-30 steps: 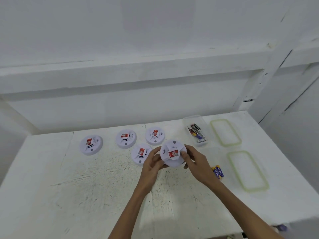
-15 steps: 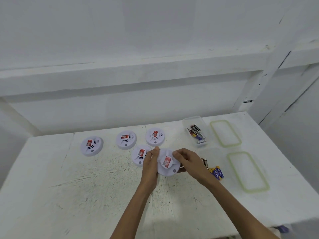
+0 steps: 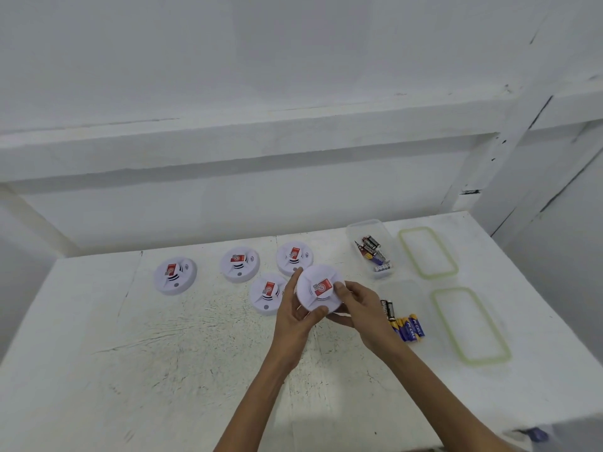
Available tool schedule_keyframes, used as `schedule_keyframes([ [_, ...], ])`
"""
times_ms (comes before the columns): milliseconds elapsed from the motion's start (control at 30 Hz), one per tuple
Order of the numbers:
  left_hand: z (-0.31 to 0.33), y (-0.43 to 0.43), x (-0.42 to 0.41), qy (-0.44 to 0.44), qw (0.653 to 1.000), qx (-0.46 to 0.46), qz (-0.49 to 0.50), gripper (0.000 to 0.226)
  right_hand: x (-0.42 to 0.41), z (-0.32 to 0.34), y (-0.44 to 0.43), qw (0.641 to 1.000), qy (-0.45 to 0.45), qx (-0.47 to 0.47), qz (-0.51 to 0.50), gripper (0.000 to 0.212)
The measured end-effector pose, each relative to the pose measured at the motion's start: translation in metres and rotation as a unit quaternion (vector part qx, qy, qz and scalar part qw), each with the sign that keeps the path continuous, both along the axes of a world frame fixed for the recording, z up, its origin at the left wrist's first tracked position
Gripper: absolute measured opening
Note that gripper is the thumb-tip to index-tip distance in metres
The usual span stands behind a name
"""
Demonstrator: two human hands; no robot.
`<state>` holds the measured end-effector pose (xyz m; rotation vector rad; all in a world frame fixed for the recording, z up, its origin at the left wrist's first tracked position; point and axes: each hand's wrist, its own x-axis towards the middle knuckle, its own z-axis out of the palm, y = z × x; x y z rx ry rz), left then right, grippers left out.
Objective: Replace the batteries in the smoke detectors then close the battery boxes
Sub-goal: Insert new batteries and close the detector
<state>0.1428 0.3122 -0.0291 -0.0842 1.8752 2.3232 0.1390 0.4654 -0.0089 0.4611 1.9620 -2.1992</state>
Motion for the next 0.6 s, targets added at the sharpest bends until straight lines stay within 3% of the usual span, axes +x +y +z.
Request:
schedule_keyframes([
  [600,0.0072,0.0056,-0.0071,-0.014,1.0,-0.008,0.011,0.076,-0.0067,0.0002,0.0031,1.0,-0.01,-0.004,-0.018,0.029],
])
